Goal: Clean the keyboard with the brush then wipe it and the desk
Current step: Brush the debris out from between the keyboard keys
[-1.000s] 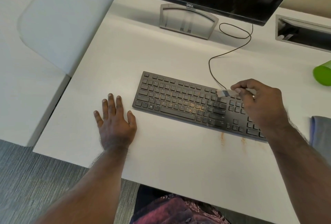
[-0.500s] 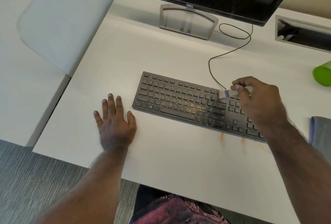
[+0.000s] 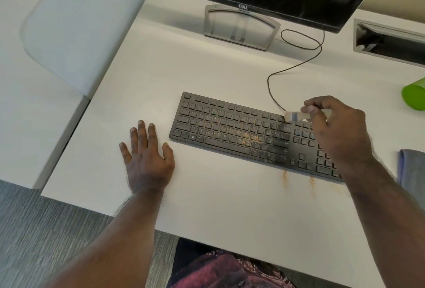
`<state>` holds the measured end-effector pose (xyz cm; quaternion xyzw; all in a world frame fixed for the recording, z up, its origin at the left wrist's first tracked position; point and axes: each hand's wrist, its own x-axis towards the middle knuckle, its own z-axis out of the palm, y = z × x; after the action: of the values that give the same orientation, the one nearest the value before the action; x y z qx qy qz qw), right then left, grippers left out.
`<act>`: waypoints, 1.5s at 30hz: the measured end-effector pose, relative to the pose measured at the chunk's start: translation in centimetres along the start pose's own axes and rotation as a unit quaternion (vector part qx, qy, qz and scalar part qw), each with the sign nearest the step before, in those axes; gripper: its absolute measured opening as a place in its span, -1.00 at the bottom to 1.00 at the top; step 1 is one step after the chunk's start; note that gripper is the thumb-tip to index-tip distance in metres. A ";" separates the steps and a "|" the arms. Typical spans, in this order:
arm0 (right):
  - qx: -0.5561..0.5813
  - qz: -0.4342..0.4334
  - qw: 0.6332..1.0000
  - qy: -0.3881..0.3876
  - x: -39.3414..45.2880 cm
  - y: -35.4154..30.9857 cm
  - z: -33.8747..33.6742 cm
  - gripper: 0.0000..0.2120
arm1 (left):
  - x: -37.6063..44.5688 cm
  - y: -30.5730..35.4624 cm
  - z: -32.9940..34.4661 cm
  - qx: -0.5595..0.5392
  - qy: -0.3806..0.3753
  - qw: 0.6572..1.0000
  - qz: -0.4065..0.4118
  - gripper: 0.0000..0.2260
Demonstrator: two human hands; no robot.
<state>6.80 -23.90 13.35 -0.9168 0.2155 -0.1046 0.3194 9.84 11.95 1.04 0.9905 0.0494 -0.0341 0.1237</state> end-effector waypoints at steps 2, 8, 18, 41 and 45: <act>0.005 -0.006 1.000 -0.018 -0.2 0.0 0.3 -0.86 | 0.0 0.0 0.0 0.001 0.000 1.000 -0.001 -0.34; 0.020 -0.001 1.000 0.009 0.3 -0.2 0.3 -0.87 | 0.0 -0.1 0.1 0.004 0.000 1.000 0.000 -0.34; 0.026 -0.096 0.992 -0.080 -0.5 -3.0 3.9 -0.87 | 0.1 -0.2 0.2 0.005 -0.001 1.000 0.002 -0.34; 0.026 -0.075 0.996 -0.044 0.1 -3.3 4.1 -0.85 | 0.0 -0.4 0.6 0.001 0.012 1.000 0.007 -0.36; 0.066 -0.059 0.996 -0.024 0.4 -3.6 4.0 -0.87 | 0.0 -0.3 0.5 0.000 0.013 1.000 0.006 -0.36</act>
<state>9.68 -19.40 12.57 -0.9073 0.1458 -0.1153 0.3772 9.80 12.09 0.48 0.9911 0.0447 -0.0208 0.1236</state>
